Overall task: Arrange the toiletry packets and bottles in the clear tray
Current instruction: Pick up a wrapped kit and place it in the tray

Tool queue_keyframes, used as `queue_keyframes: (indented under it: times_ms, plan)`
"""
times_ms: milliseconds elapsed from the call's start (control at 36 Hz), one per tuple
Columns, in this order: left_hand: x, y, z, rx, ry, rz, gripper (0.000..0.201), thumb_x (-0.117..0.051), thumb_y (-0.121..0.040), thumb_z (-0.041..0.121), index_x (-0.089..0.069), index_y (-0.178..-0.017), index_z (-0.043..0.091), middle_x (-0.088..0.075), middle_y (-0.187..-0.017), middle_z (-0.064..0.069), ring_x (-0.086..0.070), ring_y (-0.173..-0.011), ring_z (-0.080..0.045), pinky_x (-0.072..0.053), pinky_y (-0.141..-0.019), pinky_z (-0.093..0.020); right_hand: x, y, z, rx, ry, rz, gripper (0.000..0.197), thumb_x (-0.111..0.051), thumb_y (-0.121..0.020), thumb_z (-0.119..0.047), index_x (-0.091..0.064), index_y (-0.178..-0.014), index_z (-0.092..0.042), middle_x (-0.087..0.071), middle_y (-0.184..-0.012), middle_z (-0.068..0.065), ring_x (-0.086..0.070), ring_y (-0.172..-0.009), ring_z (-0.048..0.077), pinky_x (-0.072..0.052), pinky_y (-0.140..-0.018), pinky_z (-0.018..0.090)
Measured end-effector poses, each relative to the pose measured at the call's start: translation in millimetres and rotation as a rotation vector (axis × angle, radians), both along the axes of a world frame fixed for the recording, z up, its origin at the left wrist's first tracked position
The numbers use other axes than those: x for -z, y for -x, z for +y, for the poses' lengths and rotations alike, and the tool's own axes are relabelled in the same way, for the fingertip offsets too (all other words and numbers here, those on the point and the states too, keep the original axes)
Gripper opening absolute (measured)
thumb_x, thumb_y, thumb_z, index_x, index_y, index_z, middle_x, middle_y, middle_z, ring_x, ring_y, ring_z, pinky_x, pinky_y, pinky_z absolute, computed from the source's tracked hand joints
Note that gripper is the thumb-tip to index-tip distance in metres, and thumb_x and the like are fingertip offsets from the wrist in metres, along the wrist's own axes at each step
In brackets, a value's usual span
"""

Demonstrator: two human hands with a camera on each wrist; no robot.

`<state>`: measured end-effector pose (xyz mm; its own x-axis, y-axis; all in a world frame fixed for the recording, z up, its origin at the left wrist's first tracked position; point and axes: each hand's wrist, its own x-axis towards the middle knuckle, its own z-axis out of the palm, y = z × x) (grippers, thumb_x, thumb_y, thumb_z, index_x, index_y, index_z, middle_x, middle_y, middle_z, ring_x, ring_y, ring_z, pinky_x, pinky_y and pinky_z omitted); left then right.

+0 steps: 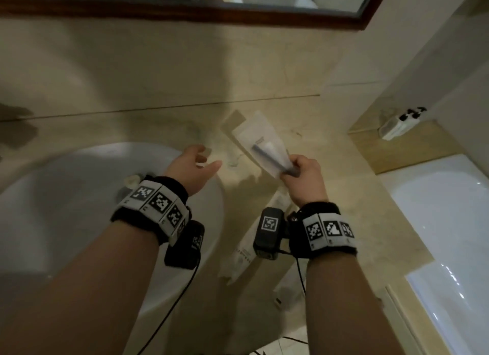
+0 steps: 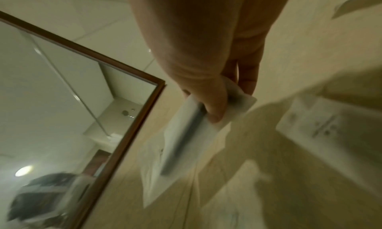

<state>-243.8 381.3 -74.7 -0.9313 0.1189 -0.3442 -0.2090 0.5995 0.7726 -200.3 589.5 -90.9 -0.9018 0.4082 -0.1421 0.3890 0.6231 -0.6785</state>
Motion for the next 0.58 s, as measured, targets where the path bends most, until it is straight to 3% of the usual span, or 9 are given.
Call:
queue_keyframes:
  times_ms: [111, 194, 278, 333, 417, 472, 583]
  plan:
    - [-10.9, -4.5, -23.6, -0.091, -0.075, 0.028, 0.071, -0.058, -0.087, 0.040, -0.026, -0.145, 0.016, -0.045, -0.142, -0.005, -0.051, -0.123, -0.023, -0.045, -0.101, -0.037, -10.0, -4.5, -31.6, -0.188, -0.037, 0.022, 0.033, -0.058, -0.083, 0.000, -0.060, -0.113, -0.011, -0.037, -0.108, 0.001, -0.041, -0.093, 0.012, -0.026, -0.081, 0.008]
    - [-18.1, -11.6, -40.6, -0.122, -0.142, 0.068, 0.067, -0.061, -0.086, 0.036, -0.031, -0.144, 0.019, -0.046, -0.141, -0.006, -0.052, -0.122, -0.024, -0.045, -0.099, -0.037, -17.9, -8.6, -54.4, -0.294, -0.047, 0.054, 0.035, -0.057, -0.082, 0.003, -0.061, -0.115, -0.009, -0.034, -0.107, 0.000, -0.039, -0.095, 0.010, -0.024, -0.083, 0.004]
    - [-25.1, -21.1, -58.8, -0.071, -0.017, 0.121, 0.047, -0.058, -0.088, 0.035, -0.049, -0.131, 0.017, -0.056, -0.127, -0.006, -0.056, -0.112, -0.024, -0.042, -0.087, -0.028, -25.8, -11.6, -78.5, -0.362, 0.009, 0.061, 0.037, -0.059, -0.082, 0.002, -0.061, -0.116, -0.012, -0.042, -0.109, 0.001, -0.045, -0.100, 0.011, -0.031, -0.090, 0.012]
    - [-27.4, -27.2, -72.6, -0.080, 0.039, 0.146, 0.038, -0.058, -0.089, 0.031, -0.055, -0.123, 0.015, -0.061, -0.114, -0.005, -0.058, -0.101, -0.024, -0.040, -0.080, -0.026, -29.7, -13.4, -92.9, -0.384, 0.094, 0.089, 0.037, -0.062, -0.080, -0.003, -0.061, -0.113, -0.019, -0.053, -0.114, 0.005, -0.053, -0.106, 0.019, -0.041, -0.095, 0.026]
    - [-30.2, -36.9, -96.2, -0.154, 0.008, 0.170, 0.015, -0.057, -0.090, 0.024, -0.058, -0.105, 0.019, -0.058, -0.081, 0.001, -0.053, -0.068, -0.013, -0.041, -0.063, -0.025, -36.3, -18.0, -114.0, -0.386, 0.247, 0.098, 0.036, -0.067, -0.082, -0.013, -0.053, -0.111, -0.029, -0.060, -0.115, 0.001, -0.058, -0.105, 0.018, -0.047, -0.091, 0.032]
    - [-32.8, -42.8, -113.8, -0.196, 0.018, 0.195, 0.005, -0.056, -0.091, 0.023, -0.054, -0.095, 0.021, -0.053, -0.073, 0.004, -0.048, -0.063, -0.007, -0.037, -0.055, -0.020, -39.9, -21.6, -130.3, -0.376, 0.359, 0.094, 0.037, -0.066, -0.084, -0.025, -0.051, -0.117, -0.032, -0.059, -0.122, 0.000, -0.058, -0.109, 0.019, -0.049, -0.095, 0.037]
    - [-37.9, -52.7, -149.8, -0.255, 0.046, 0.226, 0.010, -0.058, -0.090, 0.023, -0.054, -0.092, 0.014, -0.054, -0.085, -0.003, -0.050, -0.081, -0.018, -0.035, -0.073, -0.025, -41.4, -21.9, -164.3, -0.368, 0.369, 0.132, 0.035, -0.062, -0.088, -0.030, -0.051, -0.121, -0.026, -0.059, -0.124, 0.004, -0.058, -0.110, 0.021, -0.049, -0.094, 0.036]
